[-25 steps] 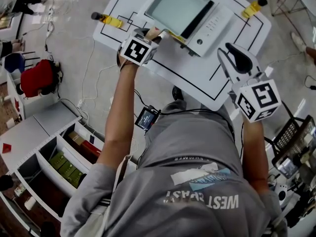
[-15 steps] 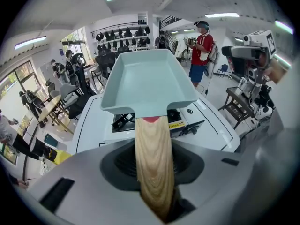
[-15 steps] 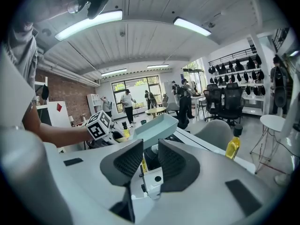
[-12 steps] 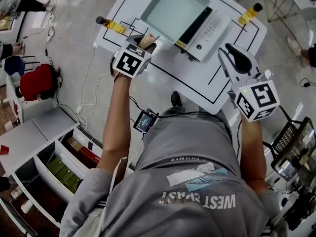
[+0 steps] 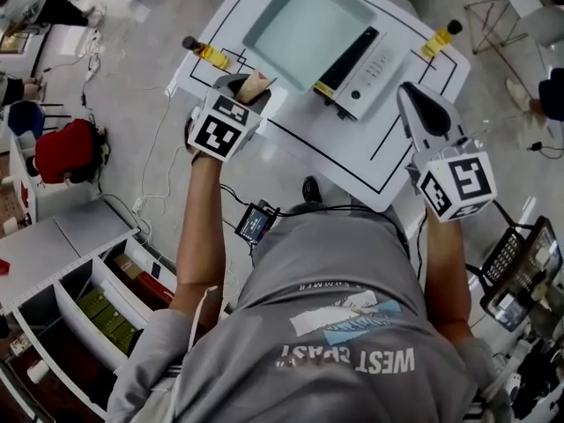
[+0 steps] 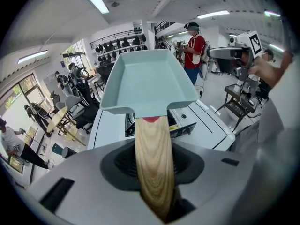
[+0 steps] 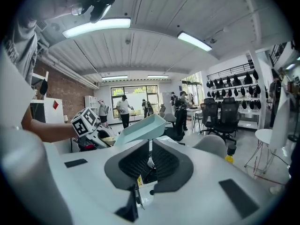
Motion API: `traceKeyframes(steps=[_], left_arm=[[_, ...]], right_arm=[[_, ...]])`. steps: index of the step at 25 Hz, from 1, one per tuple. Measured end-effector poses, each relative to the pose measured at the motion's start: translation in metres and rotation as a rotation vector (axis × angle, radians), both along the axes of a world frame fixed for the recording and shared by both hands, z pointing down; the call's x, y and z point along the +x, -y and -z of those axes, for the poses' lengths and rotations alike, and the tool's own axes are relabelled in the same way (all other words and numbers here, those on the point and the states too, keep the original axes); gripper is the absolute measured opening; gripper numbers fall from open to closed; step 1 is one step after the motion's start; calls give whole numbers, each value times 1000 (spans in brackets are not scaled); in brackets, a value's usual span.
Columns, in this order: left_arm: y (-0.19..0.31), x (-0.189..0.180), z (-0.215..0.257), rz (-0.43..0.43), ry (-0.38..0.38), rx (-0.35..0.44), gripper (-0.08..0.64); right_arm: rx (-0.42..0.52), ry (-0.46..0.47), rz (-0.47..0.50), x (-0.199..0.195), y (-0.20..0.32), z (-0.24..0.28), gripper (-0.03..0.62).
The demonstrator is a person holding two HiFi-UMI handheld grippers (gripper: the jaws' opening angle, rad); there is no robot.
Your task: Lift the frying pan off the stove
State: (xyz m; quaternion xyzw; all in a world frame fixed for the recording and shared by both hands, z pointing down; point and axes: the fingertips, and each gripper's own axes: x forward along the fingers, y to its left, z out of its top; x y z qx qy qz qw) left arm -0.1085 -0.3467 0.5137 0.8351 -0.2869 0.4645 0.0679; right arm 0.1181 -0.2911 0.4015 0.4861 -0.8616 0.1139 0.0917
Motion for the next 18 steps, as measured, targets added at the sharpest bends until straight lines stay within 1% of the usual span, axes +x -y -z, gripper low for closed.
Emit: traceKeyframes(steps=[4,7,11,18], left_arm=[[-7,-5,16,-7,12,20,127],[-11,-9,27,-7,11,39,127],[-17,-16,38,3,-2,52,127],[-23,-30,53,19,-1,84,127]], right_arm=[[51,-12,-8,-2,0,14,11],[84,-20,-17,-3,-2,25,10],[110,-27,-28,-4,-5,34,9],[152,-36,-40,-10,-12,47,10]])
